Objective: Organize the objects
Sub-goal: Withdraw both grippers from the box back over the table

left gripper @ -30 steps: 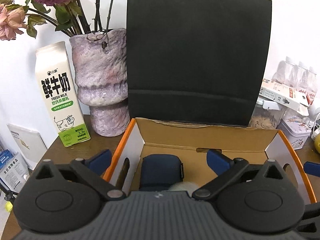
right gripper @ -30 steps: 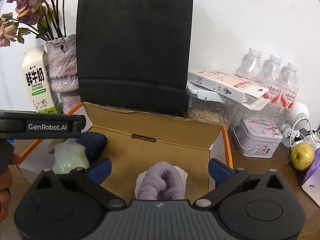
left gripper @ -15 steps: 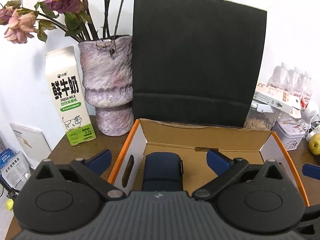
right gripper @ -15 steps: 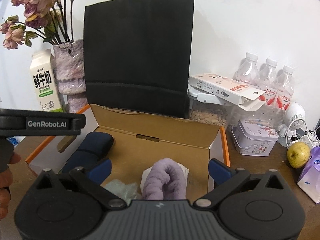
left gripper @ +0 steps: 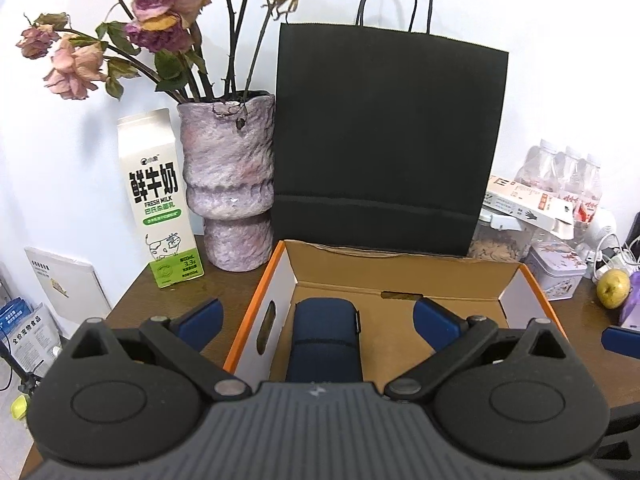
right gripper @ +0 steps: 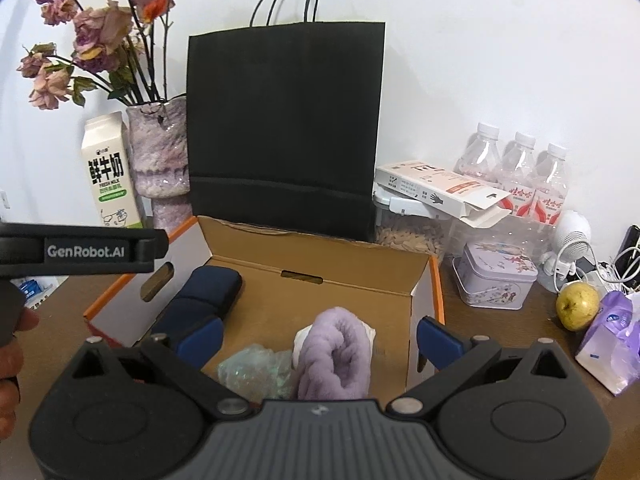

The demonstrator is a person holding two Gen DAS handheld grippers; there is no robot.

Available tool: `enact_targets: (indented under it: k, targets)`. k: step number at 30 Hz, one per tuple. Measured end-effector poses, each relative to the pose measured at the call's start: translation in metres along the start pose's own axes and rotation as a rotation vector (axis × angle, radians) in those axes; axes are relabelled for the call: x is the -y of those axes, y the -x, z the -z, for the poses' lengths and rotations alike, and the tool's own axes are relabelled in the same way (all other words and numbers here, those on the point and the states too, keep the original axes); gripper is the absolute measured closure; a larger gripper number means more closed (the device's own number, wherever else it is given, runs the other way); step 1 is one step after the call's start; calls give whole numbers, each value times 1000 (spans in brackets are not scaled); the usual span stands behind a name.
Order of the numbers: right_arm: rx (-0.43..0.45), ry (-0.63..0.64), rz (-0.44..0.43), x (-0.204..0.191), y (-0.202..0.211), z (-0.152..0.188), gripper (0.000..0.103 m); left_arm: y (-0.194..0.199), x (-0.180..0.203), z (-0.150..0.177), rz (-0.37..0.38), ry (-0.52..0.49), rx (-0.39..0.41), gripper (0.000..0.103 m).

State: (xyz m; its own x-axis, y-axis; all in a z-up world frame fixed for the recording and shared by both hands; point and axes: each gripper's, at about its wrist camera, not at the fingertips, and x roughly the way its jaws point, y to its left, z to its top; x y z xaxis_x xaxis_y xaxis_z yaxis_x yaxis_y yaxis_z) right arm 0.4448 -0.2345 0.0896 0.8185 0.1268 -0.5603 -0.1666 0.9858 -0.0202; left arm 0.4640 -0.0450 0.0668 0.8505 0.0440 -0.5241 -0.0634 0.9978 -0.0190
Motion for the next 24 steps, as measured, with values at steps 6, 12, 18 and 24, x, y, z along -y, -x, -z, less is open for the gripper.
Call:
enact_targets:
  k: [6, 12, 18, 24]
  targets:
    - [9, -1, -2, -4, 23, 7, 0, 24, -2, 6, 2, 0, 13, 0]
    - [26, -2, -5, -9, 48, 15, 0, 50, -5, 16, 2, -2, 28, 0]
    - [40, 5, -14, -16, 73, 28, 0, 72, -10, 30, 1, 0, 30, 0]
    - [43, -2, -21, -18, 92, 42, 0, 93, -15, 43, -2, -2, 31, 0]
